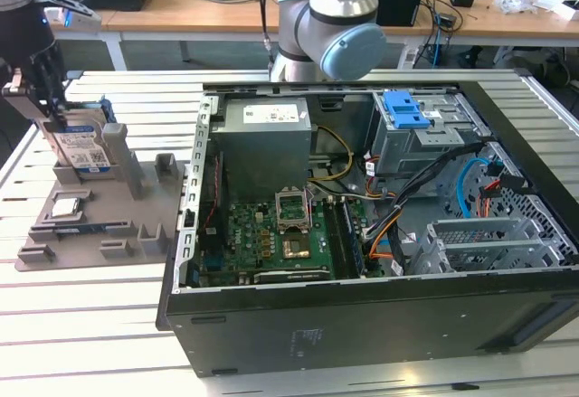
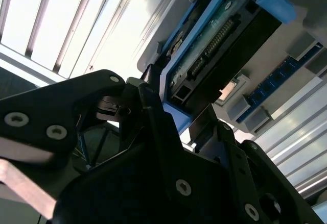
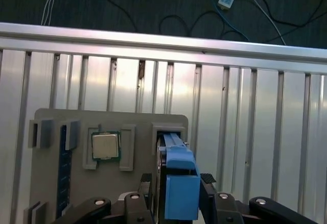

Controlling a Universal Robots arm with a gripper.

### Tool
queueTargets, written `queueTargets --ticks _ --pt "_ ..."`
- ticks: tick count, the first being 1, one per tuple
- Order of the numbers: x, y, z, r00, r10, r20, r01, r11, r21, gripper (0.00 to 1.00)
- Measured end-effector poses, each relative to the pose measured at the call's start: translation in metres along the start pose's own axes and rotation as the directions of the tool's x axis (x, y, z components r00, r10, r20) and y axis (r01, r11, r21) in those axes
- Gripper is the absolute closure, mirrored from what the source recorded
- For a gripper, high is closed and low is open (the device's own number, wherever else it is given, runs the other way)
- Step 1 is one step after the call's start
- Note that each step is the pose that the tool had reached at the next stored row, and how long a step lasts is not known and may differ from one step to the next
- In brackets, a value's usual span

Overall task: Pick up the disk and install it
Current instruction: 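Pick up the disk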

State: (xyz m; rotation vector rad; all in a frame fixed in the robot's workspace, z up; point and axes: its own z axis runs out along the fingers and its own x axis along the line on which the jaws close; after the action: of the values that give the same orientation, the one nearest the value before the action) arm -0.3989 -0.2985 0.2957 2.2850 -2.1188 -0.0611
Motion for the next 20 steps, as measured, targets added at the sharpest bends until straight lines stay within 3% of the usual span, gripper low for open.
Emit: queueTargets --ticks 7,11,12,14,20 --pt "0.0000 0.0001 0.0088 1.0000 0.000 0.0000 0.000 1.0000 -0.0002 0.52" --pt "-0.0001 0.0001 0.0090 1.0000 0.000 -0.0001 0.000 1.0000 0.0000 0.52" --pt "-0.0001 0.0001 0.0092 1.0000 0.000 -0.0005 0.000 1.0000 0.0063 0.52" --pt "-0.0001 0.0001 0.0094 1.0000 0.000 -0.0021 0.000 0.9996 0.0281 0.52" --pt "-0.0003 0.0023 0.0094 1.0000 0.000 -0.0026 0.000 0.9994 0.0342 0.52"
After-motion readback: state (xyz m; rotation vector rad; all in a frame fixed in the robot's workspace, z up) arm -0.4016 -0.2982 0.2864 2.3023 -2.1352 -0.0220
